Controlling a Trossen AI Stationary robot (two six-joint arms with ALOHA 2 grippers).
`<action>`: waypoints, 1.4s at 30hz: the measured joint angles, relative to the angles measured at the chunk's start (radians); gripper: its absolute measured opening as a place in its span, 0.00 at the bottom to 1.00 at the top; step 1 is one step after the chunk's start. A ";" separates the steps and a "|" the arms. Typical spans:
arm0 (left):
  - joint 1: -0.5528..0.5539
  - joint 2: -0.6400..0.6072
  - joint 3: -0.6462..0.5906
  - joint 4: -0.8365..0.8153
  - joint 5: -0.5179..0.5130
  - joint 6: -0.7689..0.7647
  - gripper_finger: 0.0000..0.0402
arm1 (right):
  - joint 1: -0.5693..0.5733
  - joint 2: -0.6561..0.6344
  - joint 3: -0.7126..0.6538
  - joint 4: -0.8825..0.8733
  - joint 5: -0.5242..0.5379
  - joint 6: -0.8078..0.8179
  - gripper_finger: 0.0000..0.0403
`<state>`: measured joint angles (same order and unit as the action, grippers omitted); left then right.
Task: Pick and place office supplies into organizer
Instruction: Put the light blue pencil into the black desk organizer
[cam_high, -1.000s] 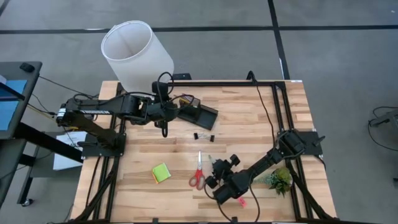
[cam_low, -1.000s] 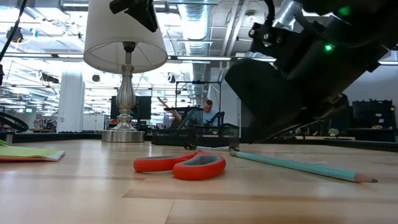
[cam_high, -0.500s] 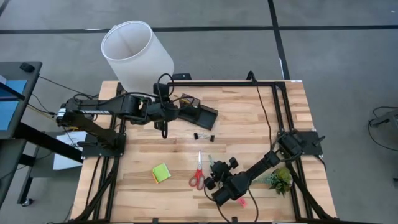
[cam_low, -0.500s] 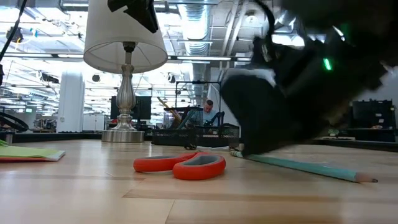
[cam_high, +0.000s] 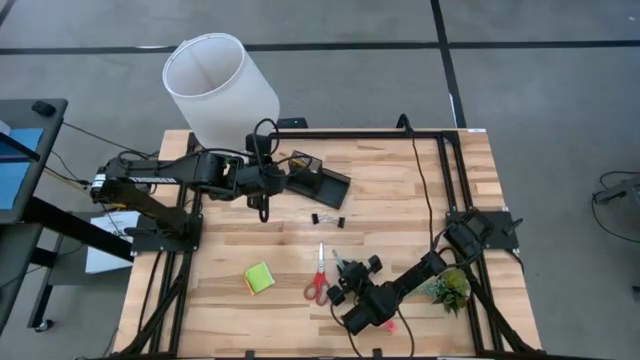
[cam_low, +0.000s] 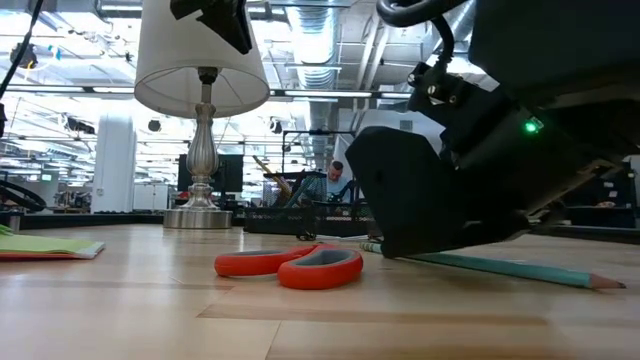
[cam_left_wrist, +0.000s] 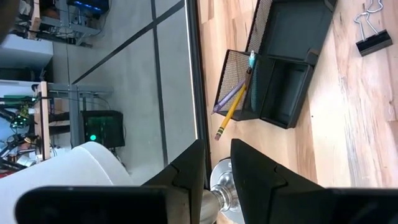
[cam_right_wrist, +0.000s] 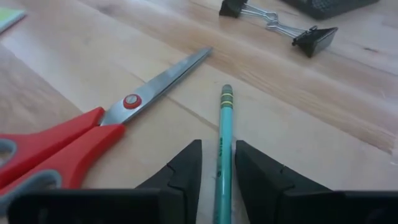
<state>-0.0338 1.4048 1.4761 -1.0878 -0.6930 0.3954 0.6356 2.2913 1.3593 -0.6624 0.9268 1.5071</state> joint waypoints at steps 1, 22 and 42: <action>0.000 0.000 0.000 0.000 0.000 0.000 0.18 | -0.001 0.000 -0.001 0.000 0.003 -0.008 0.21; 0.003 0.000 0.000 -0.005 -0.001 -0.088 0.18 | 0.004 0.031 -0.009 0.073 0.136 -0.029 0.03; -0.021 0.000 0.000 -0.005 -0.307 -0.308 0.18 | -0.003 0.028 -0.009 0.097 0.250 -0.050 0.01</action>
<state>-0.0548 1.4048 1.4761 -1.0930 -1.0002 0.0869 0.6331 2.3189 1.3498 -0.5656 1.1768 1.4574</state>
